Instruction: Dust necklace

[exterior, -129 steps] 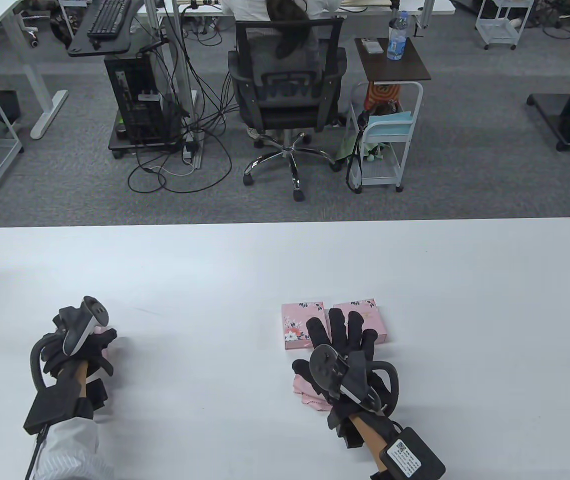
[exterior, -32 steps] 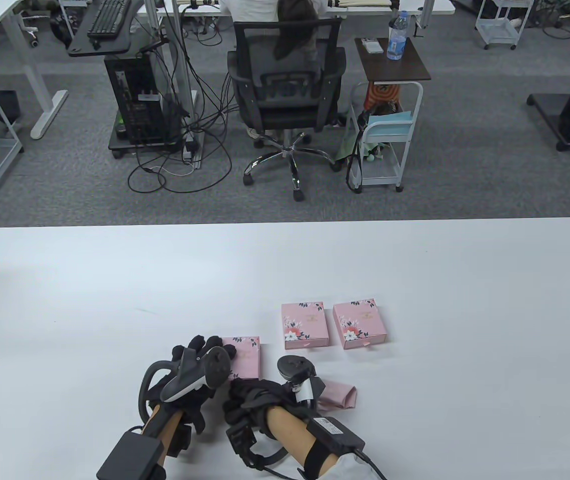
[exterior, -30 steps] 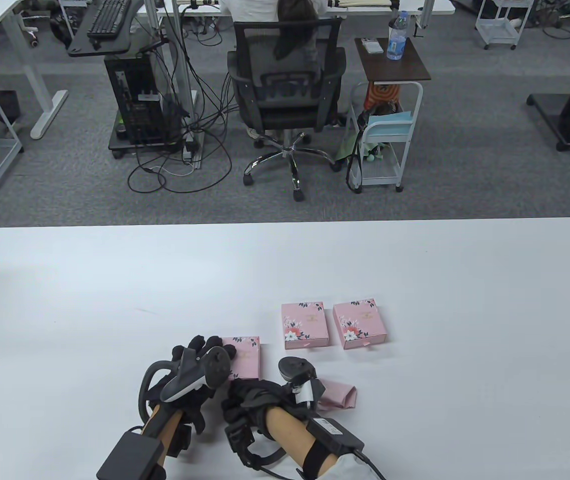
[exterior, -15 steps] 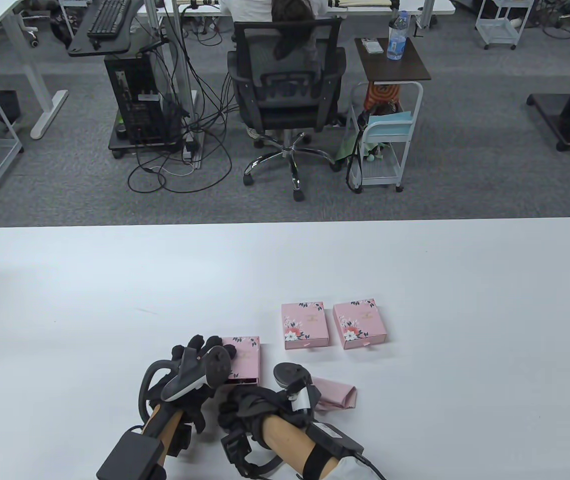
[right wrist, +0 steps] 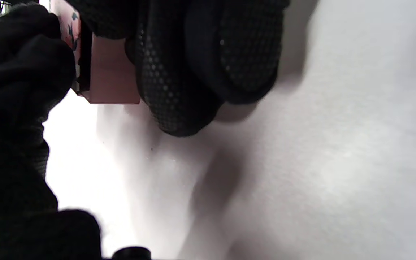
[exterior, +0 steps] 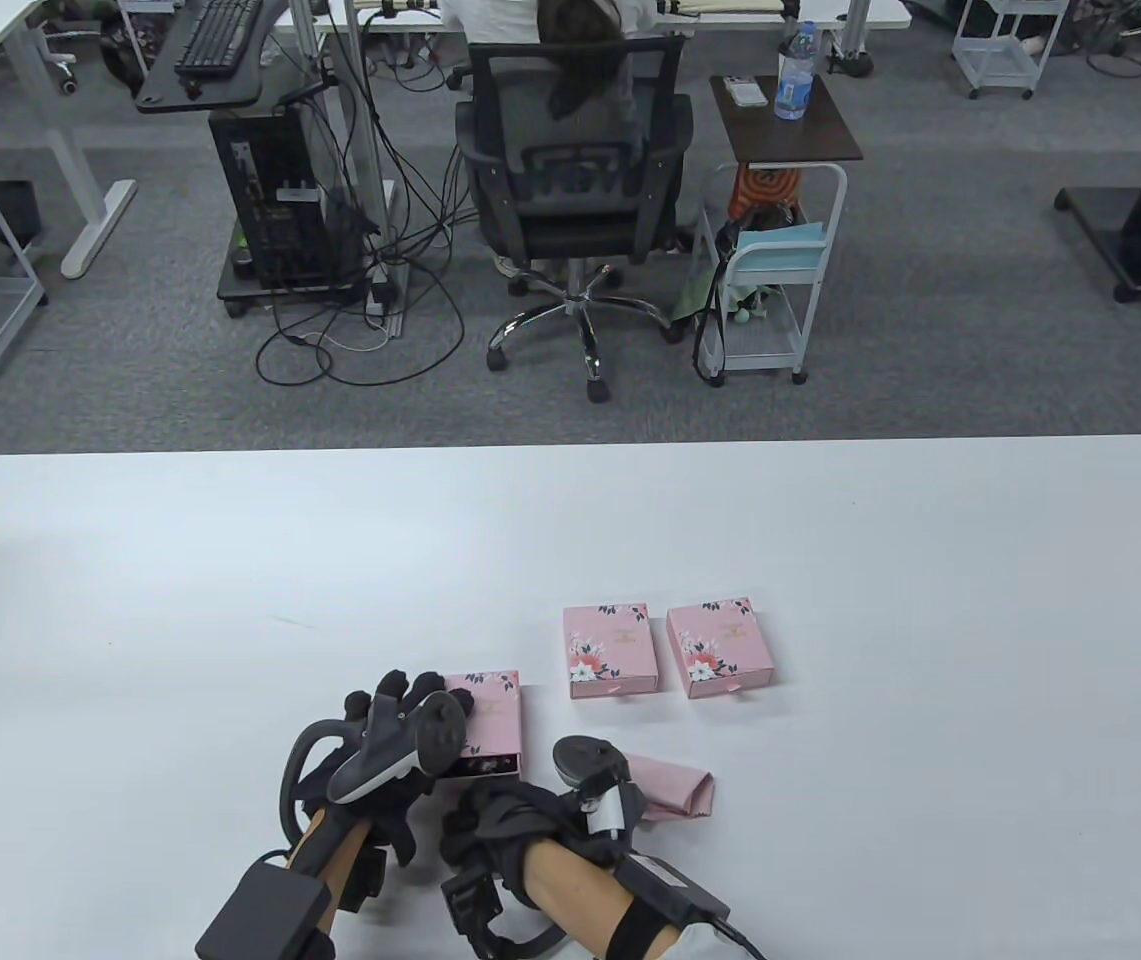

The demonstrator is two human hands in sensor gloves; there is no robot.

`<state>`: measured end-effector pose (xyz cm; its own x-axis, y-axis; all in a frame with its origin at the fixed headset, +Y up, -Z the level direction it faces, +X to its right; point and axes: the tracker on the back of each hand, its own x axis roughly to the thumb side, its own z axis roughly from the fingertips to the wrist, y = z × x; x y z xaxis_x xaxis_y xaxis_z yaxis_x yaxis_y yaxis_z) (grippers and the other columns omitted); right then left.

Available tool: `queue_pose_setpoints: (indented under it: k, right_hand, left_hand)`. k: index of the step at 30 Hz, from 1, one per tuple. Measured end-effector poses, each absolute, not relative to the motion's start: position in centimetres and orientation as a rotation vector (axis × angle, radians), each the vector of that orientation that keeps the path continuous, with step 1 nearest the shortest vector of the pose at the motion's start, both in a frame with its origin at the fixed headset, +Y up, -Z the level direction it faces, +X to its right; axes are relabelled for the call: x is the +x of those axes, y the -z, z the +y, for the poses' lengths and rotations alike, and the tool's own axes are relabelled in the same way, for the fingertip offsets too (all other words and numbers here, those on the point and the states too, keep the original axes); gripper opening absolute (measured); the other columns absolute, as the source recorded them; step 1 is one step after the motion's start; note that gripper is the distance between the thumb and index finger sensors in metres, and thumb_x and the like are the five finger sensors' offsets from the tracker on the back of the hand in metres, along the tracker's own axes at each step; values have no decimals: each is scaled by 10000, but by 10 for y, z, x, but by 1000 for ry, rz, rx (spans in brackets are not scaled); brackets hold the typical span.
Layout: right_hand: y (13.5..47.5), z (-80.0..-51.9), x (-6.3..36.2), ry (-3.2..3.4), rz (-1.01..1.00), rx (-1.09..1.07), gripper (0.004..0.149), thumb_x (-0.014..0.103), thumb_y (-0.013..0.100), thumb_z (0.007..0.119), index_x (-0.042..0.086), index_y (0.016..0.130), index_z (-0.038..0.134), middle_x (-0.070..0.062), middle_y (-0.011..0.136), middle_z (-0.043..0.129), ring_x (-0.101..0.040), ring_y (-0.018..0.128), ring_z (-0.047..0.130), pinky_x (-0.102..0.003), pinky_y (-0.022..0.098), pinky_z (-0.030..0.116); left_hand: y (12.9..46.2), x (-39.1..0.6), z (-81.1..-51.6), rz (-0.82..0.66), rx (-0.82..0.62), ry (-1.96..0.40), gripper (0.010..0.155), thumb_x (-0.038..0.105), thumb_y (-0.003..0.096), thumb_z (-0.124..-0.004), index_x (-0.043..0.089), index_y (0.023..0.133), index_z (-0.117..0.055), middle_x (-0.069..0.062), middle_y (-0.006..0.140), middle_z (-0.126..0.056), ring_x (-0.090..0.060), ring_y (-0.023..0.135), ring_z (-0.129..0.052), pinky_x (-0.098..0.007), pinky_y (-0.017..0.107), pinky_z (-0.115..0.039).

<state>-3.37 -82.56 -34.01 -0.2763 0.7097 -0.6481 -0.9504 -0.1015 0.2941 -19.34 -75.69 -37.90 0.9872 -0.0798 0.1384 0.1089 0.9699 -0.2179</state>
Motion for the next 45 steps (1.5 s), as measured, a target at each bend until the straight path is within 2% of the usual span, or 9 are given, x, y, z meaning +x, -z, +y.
queue_pose_setpoints:
  k: [17, 24, 30, 32, 35, 37, 40, 42, 45]
  right_hand:
    - [310, -821, -25, -1751, 872, -346, 347, 376, 593, 608, 160, 863, 641, -47, 706, 903, -151, 471, 1032, -225, 367, 876]
    - [322, -790, -17, -2027, 859, -83, 360, 366, 582, 640, 126, 844, 695, -83, 652, 940, -174, 406, 1044, -239, 312, 877]
    - [344, -750, 3, -2437, 533, 135, 360, 365, 557, 677, 148, 837, 734, -105, 650, 953, -210, 401, 1042, -267, 312, 869]
    - [347, -739, 7, -2542, 437, 171, 372, 369, 549, 693, 161, 855, 734, -120, 693, 939, -243, 449, 1028, -295, 348, 857]
    - [350, -727, 11, -2695, 265, 233, 425, 388, 536, 702, 201, 918, 685, -119, 826, 879, -306, 616, 970, -349, 476, 815]
    - [352, -722, 14, -2762, 150, 287, 487, 401, 531, 706, 228, 978, 618, -121, 957, 781, -345, 802, 865, -410, 613, 735]
    - [356, -715, 17, -2907, 18, 403, 658, 501, 488, 715, 288, 1059, 467, -73, 1130, 573, -335, 1038, 647, -479, 794, 530]
    - [359, -712, 20, -2965, -37, 446, 709, 535, 470, 710, 327, 1076, 406, -33, 1186, 459, -321, 1127, 488, -496, 849, 396]
    - [363, -712, 24, -3020, -66, 456, 760, 573, 458, 693, 357, 1089, 328, -14, 1222, 332, -313, 1177, 311, -507, 871, 281]
  left_hand:
    - [379, -193, -757, -132, -235, 88, 565, 465, 563, -543, 477, 1112, -407, 85, 1275, -412, -338, 1199, -442, -576, 839, -419]
    - [379, -193, -757, -137, -234, 92, 566, 463, 562, -546, 476, 1111, -410, 86, 1274, -414, -336, 1200, -441, -574, 840, -419]
    - [379, -193, -757, -137, -232, 97, 567, 463, 562, -548, 474, 1112, -412, 82, 1274, -419, -338, 1199, -443, -574, 840, -420]
    - [380, -192, -756, -138, -228, 106, 566, 464, 560, -550, 475, 1110, -417, 85, 1273, -426, -335, 1200, -445, -573, 840, -421]
    - [380, -192, -756, -138, -225, 111, 566, 464, 558, -552, 475, 1109, -421, 84, 1272, -432, -333, 1200, -447, -573, 839, -423]
    - [379, -192, -756, -138, -222, 113, 567, 462, 559, -552, 474, 1110, -419, 82, 1272, -435, -334, 1199, -448, -573, 840, -423]
    - [379, -190, -756, -140, -212, 129, 568, 460, 559, -551, 469, 1111, -421, 78, 1271, -442, -334, 1198, -455, -573, 839, -428]
    - [379, -190, -756, -140, -211, 132, 566, 457, 559, -553, 470, 1110, -424, 79, 1271, -446, -336, 1198, -456, -572, 839, -428]
    - [378, -190, -756, -139, -211, 131, 568, 457, 558, -554, 469, 1110, -424, 77, 1271, -446, -338, 1197, -455, -572, 838, -428]
